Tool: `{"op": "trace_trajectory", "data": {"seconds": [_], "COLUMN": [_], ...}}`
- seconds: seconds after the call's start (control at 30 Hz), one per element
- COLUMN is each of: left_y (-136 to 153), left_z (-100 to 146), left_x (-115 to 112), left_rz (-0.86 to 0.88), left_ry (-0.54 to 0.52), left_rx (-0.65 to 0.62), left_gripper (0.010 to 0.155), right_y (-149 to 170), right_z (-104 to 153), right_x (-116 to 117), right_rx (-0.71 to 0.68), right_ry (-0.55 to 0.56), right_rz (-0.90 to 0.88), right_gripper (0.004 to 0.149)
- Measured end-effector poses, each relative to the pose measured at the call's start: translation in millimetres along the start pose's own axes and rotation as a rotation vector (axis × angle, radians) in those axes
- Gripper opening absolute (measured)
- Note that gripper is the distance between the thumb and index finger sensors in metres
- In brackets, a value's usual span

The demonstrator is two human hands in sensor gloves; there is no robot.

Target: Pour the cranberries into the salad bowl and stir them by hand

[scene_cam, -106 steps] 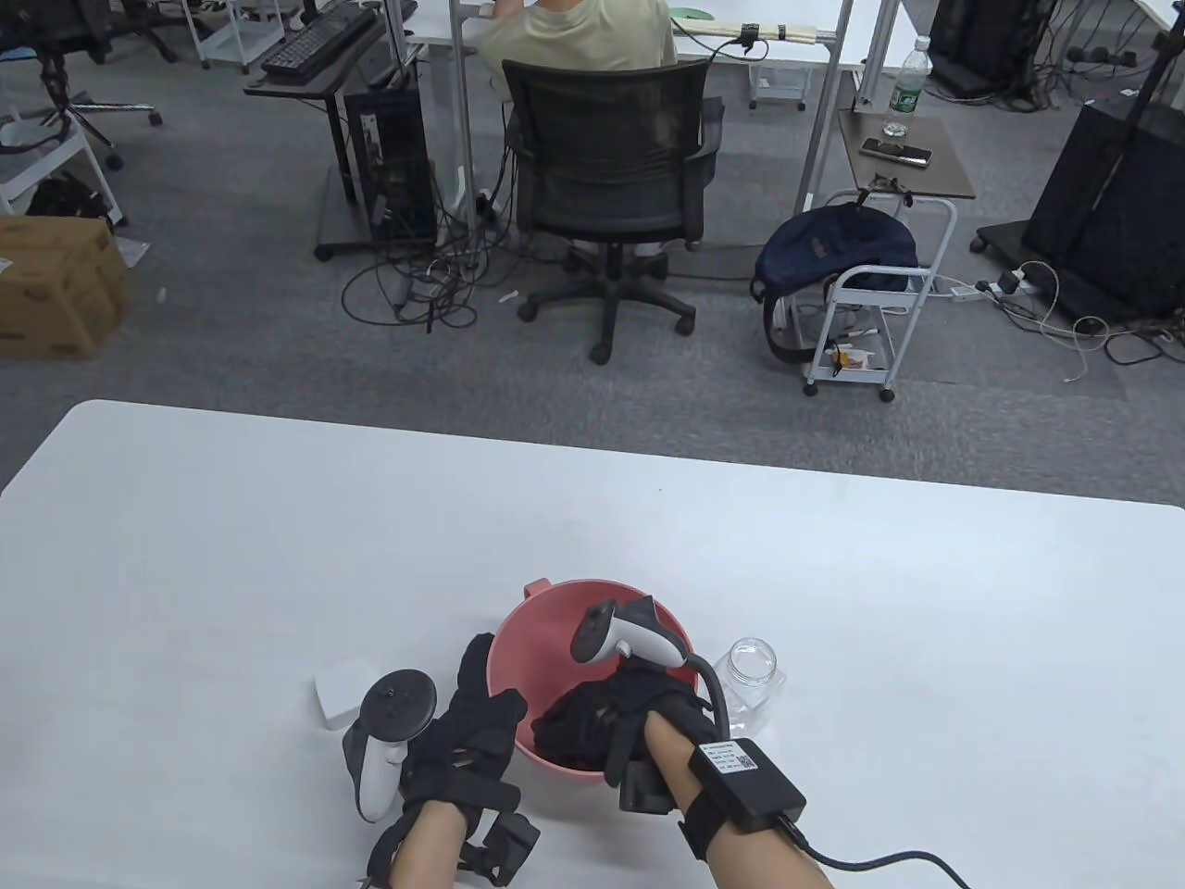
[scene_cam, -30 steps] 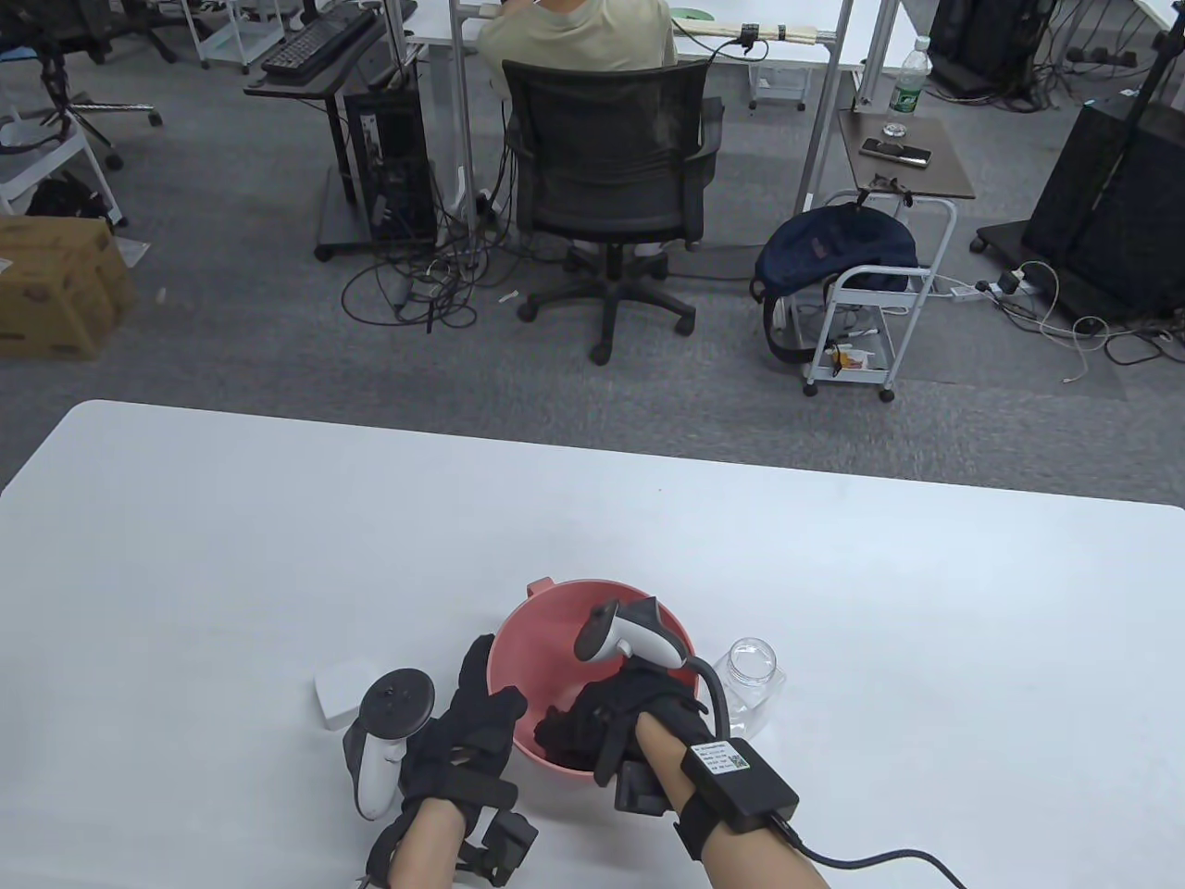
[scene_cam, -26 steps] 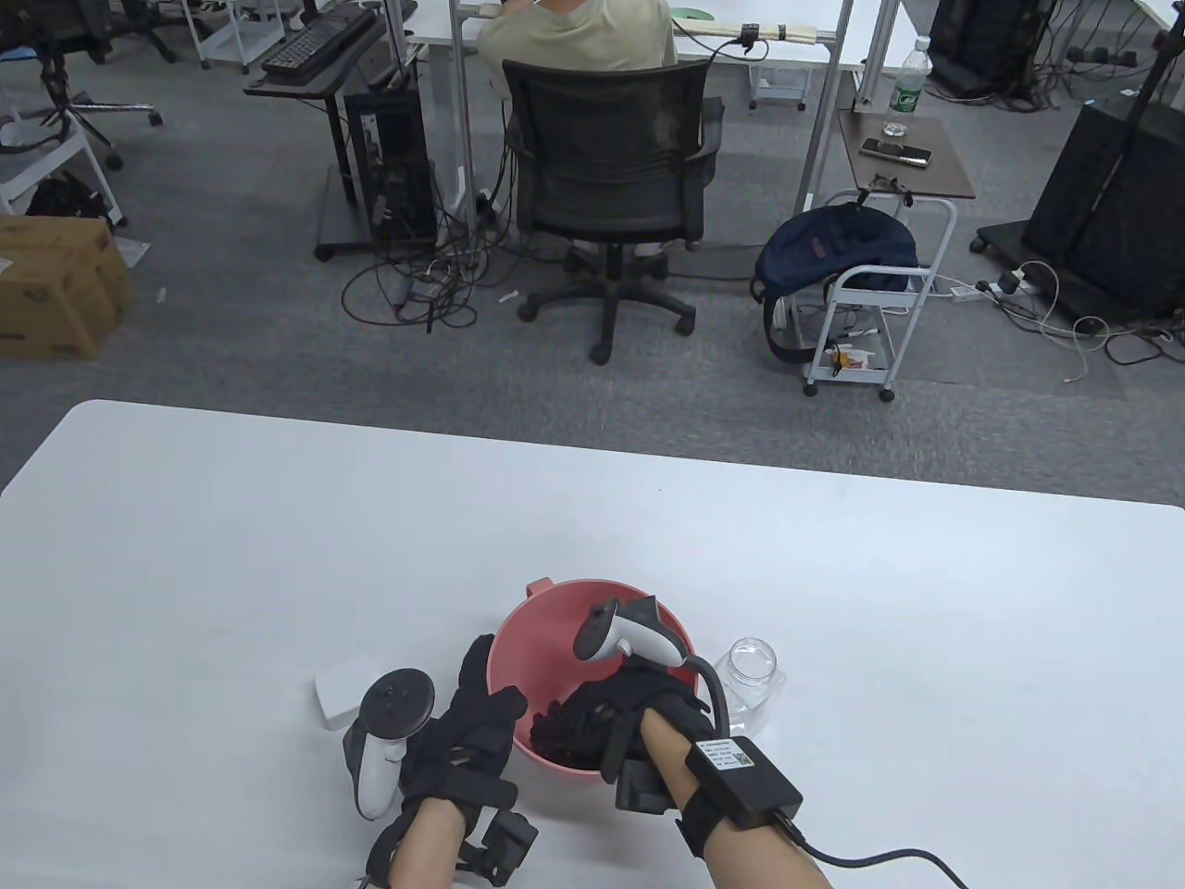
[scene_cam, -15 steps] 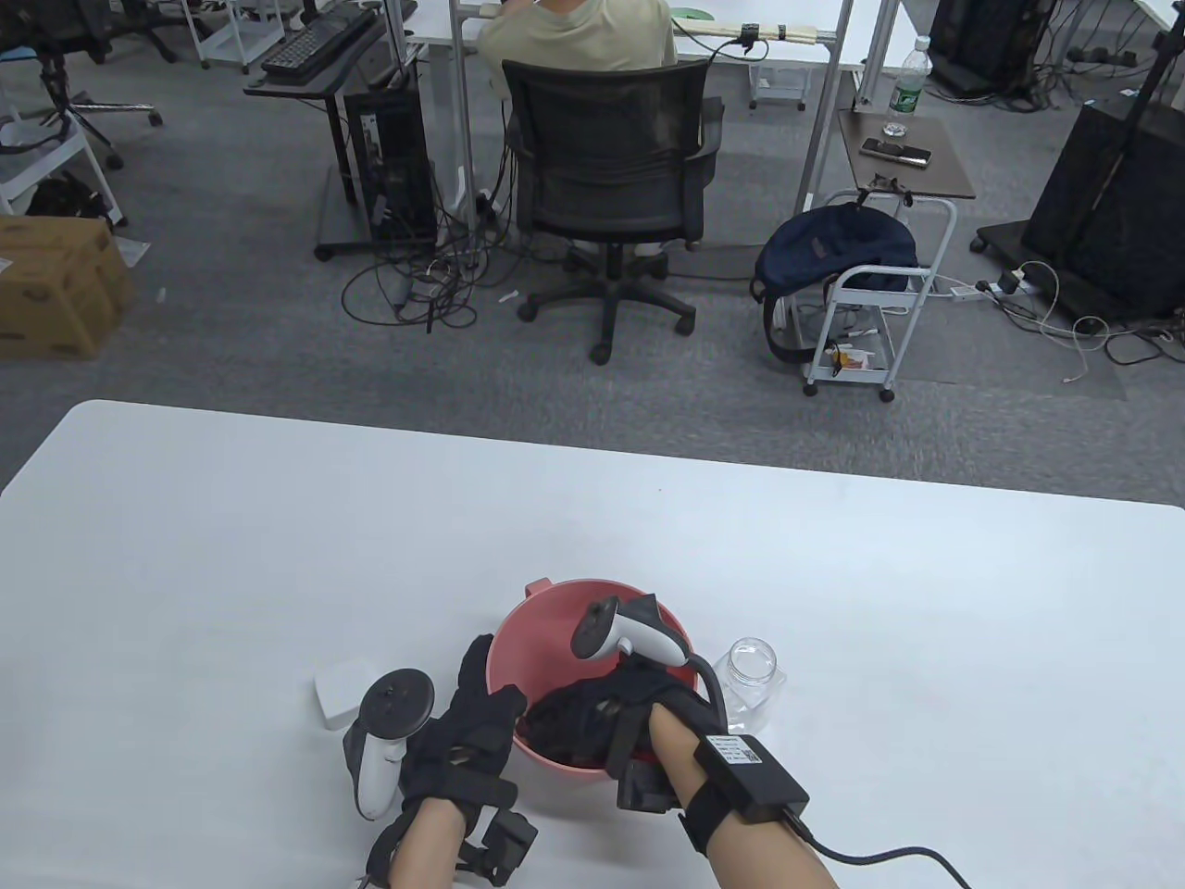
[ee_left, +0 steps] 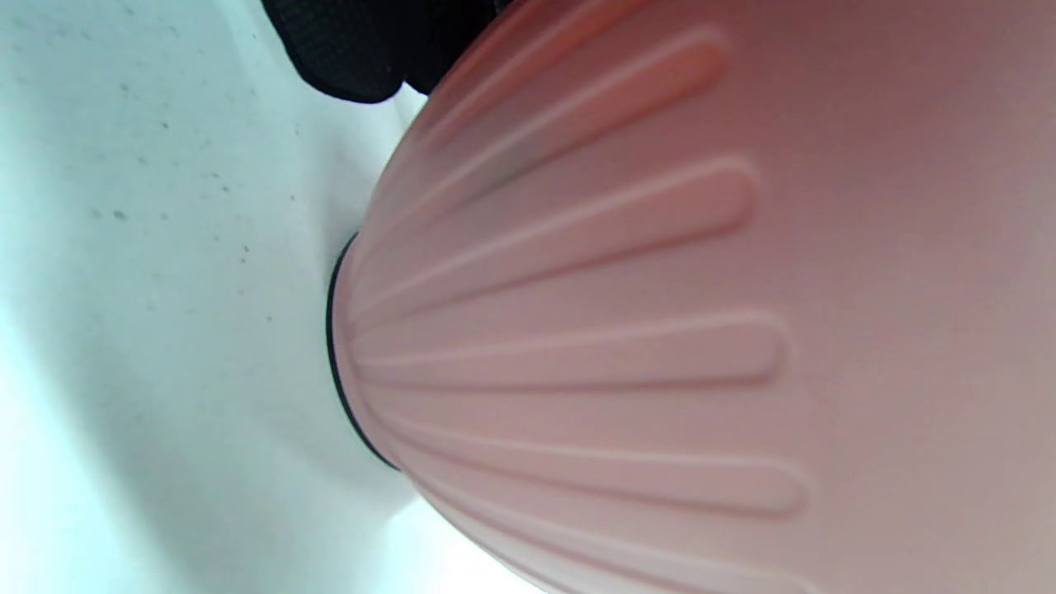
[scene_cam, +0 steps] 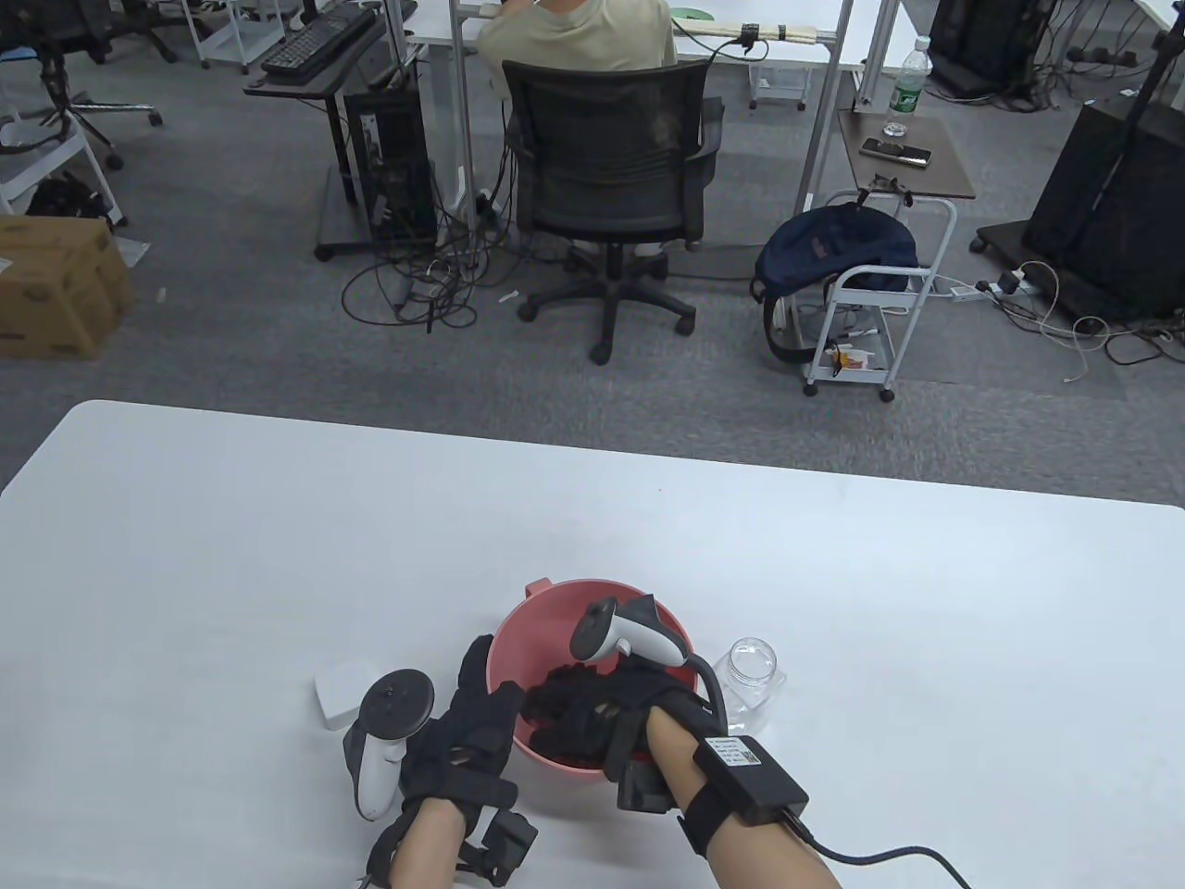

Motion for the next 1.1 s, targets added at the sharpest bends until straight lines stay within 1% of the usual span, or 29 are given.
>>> {"op": "trace_trajectory", "data": {"seconds": [0.1, 0.33, 0.43, 0.5, 0.67, 0.73, 0.97, 1.1], "left_y": [0, 0, 0, 0, 0, 1, 1, 1], "left_z": [0, 0, 0, 0, 0, -1, -1, -1], "left_x": [0, 0, 0, 0, -1, -1, -1, -1], "left_rz": [0.001, 0.001, -0.001, -0.002, 0.001, 0.002, 0.01, 0.011], "left_ry": [0.001, 0.004, 0.004, 0.003, 0.007, 0.008, 0.011, 0.013], "left_rx": [0.0, 0.0, 0.001, -0.001, -0.002, -0.001, 0.002, 0.002], "left_gripper": [0.072, 0.072, 0.072, 0.072, 0.072, 0.072, 0.072, 0.072], "right_y": [0, 2, 3, 6, 6, 7, 10, 11], "right_z": [1, 2, 4, 4, 4, 3, 6, 7], "right_x": [1, 2, 1, 1, 1, 1, -2, -5], "right_rx": [0.02, 0.049, 0.048, 0.063, 0.064, 0.065, 0.085, 0.099], "right_ry": [-0.005, -0.014, -0.011, -0.006, -0.002, -0.002, 0.023, 0.047], "right_rz": [0.009, 0.024, 0.002, -0.028, -0.029, -0.041, -0.07, -0.075], "right_gripper": [0.069, 0.077, 0.076, 0.079, 0.091, 0.093, 0.098, 0.096]}}
Point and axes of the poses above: the tracker on the back of each hand, its own y axis roughly to the little-finger side, its own z axis roughly from the fingertips to the wrist, x = y × z, the point moved 5 cm from there along -z, roughly from the wrist to the fingertips, and after that the axes turned 5 degrees about -z, right-handed, at the moved point
